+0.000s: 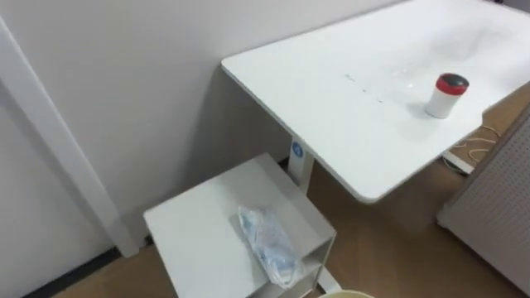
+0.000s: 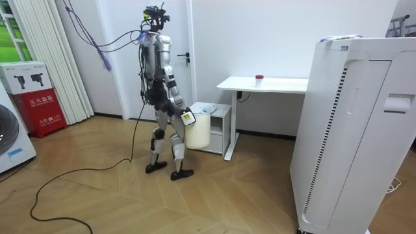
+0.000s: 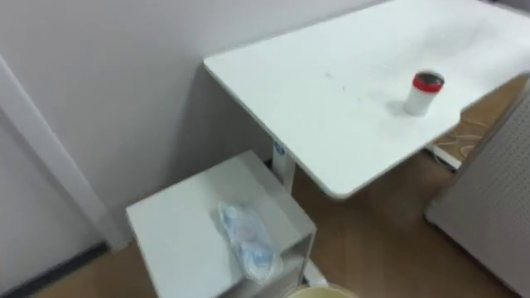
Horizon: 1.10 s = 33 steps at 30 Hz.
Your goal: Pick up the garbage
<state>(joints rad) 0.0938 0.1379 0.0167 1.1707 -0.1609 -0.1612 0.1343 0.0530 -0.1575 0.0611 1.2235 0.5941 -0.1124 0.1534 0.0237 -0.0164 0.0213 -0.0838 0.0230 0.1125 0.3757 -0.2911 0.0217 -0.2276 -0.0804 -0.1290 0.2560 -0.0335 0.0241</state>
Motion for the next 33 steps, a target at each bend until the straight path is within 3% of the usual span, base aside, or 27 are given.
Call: schedule_joint_plan(k=[1,2,3,5,7,10,13,18,22,24,33], values=[[-0.025,-0.003,-0.005,-0.006,0.002,-0.007,0.008,0.00,0.000,0.004,0.005,0.006,-0.001,-0.011,0.000,1.00,-0.017,-0.002,0.0007,-0.047,0.006,-0.018,-0.023,0.007,-0.006,-0.001,-0.003,0.055,-0.009,0.000,0.002,0.76],[-0.042,-0.005,-0.010,-0.015,0.005,-0.011,0.011,0.00,-0.002,0.004,0.003,0.014,0.000,-0.018,0.000,1.00,-0.024,0.009,-0.0022,-0.065,0.019,-0.018,-0.058,0.022,0.002,-0.008,0.001,0.061,-0.006,-0.001,0.008,0.55],[-0.071,-0.003,-0.011,-0.048,0.028,-0.024,0.022,0.00,-0.019,0.011,0.001,0.031,-0.001,-0.019,-0.002,1.00,-0.004,-0.020,0.0012,-0.080,0.016,0.030,-0.043,0.042,0.010,-0.048,-0.003,0.070,0.019,-0.013,0.027,0.00],[-0.089,-0.008,-0.013,-0.076,0.081,-0.038,0.054,0.00,-0.053,0.010,0.006,0.048,-0.003,-0.021,0.002,1.00,0.008,-0.025,0.0030,-0.105,0.015,0.047,-0.021,0.039,0.014,-0.062,-0.001,0.050,0.020,-0.010,0.024,-0.31],[-0.131,-0.008,-0.032,-0.079,0.125,-0.046,0.062,0.00,-0.078,0.009,0.016,0.059,-0.002,-0.031,0.001,1.00,-0.004,-0.022,0.0047,-0.131,0.013,0.046,0.004,0.035,0.019,-0.072,-0.007,0.020,0.019,-0.004,0.022,-0.04],[-0.212,-0.008,-0.064,-0.118,0.220,-0.060,0.111,0.00,-0.100,-0.001,0.060,0.069,-0.001,-0.031,0.002,1.00,-0.022,0.006,0.0183,-0.183,0.017,0.045,0.043,0.012,0.027,-0.121,-0.009,0.012,0.056,-0.004,0.023,-0.05],[-0.238,-0.009,-0.113,-0.188,0.265,-0.081,0.164,0.00,-0.119,-0.012,0.076,0.077,0.015,-0.031,0.003,1.00,-0.045,0.024,0.0187,-0.227,0.013,0.052,0.069,0.009,0.029,-0.177,-0.017,0.017,0.096,-0.004,0.021,-0.10],[-0.302,-0.012,-0.119,-0.210,0.378,-0.098,0.220,0.00,-0.144,-0.014,0.091,0.074,0.032,-0.045,0.032,1.00,-0.096,0.026,0.0189,-0.275,0.015,0.073,0.093,0.013,0.028,-0.236,-0.022,0.023,0.123,-0.003,0.009,-0.10],[-0.354,-0.012,-0.146,-0.208,0.407,-0.102,0.252,0.00,-0.153,-0.016,0.122,0.074,0.088,-0.051,0.046,1.00,-0.133,0.024,0.0218,-0.306,0.017,0.078,0.111,0.016,0.026,-0.271,-0.020,0.028,0.139,0.001,0.002,-0.06],[-0.389,-0.011,-0.178,-0.208,0.410,-0.107,0.270,0.00,-0.153,-0.023,0.126,0.070,0.108,-0.054,0.046,1.00,-0.152,0.028,0.0274,-0.327,0.019,0.081,0.120,0.016,0.027,-0.293,-0.020,0.033,0.147,0.001,0.002,-0.03],[-0.451,-0.012,-0.295,-0.208,0.419,-0.108,0.318,0.00,-0.179,-0.060,0.131,0.042,0.123,-0.052,0.032,1.00,-0.214,0.033,0.0357,-0.403,0.030,0.124,0.164,-0.004,0.035,-0.392,-0.021,0.050,0.197,-0.003,-0.001,-0.11]])
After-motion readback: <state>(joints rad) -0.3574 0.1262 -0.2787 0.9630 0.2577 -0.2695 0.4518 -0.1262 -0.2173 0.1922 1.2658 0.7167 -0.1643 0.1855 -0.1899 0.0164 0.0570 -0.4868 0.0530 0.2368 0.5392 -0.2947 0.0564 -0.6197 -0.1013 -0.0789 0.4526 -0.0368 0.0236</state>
